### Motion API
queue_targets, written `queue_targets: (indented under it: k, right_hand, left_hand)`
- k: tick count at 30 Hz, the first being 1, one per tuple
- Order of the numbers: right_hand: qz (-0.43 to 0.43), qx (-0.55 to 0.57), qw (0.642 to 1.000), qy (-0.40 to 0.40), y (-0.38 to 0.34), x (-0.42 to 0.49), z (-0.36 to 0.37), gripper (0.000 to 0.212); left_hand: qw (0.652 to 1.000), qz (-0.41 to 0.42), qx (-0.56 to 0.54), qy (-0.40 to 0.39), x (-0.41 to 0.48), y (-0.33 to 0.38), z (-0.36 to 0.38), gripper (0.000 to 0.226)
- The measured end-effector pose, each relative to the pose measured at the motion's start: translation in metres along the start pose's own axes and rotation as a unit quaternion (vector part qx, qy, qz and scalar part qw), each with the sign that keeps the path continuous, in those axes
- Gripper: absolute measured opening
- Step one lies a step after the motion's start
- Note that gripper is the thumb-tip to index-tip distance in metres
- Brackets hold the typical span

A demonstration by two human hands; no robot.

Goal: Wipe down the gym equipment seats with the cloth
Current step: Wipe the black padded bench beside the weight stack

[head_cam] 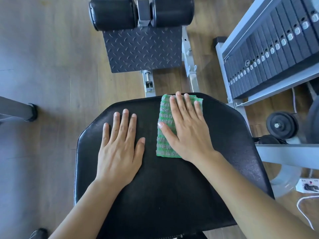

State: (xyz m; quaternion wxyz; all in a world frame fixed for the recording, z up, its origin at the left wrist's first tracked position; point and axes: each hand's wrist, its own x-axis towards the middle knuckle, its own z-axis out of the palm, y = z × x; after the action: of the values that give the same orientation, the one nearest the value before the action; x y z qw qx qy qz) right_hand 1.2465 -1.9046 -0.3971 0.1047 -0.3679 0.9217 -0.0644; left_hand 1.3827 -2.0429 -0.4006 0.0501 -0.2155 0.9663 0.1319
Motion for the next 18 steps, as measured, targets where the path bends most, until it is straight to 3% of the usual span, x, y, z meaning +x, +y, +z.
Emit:
queue_targets:
  k: [3,7,11,14,18]
  right_hand:
    - [-0.004,0.063,0.998,0.031,0.014,-0.008,-0.01,0.069]
    - [0.112,0.084,0.987,0.078,0.05,-0.026,-0.016,0.067]
    - [0.139,0.049,0.988,0.051,0.07,-0.036,-0.007,0.066]
    - [0.131,0.011,0.99,0.056,0.071,-0.037,0.001,0.063]
    - [0.131,-0.01,0.989,0.061,0.071,-0.037,0.003,0.062]
  left_hand:
    - [1.0,-0.005,-0.009,-0.004,-0.001,0.0,-0.001,0.063]
    - [0.995,-0.031,-0.091,0.033,0.008,0.023,-0.016,0.064]
    - [0.986,0.03,-0.151,0.069,0.033,0.077,-0.023,0.06]
    - [0.987,0.085,-0.124,0.053,0.053,0.109,-0.004,0.058]
    - [0.994,0.098,-0.035,0.022,0.057,0.11,0.02,0.057]
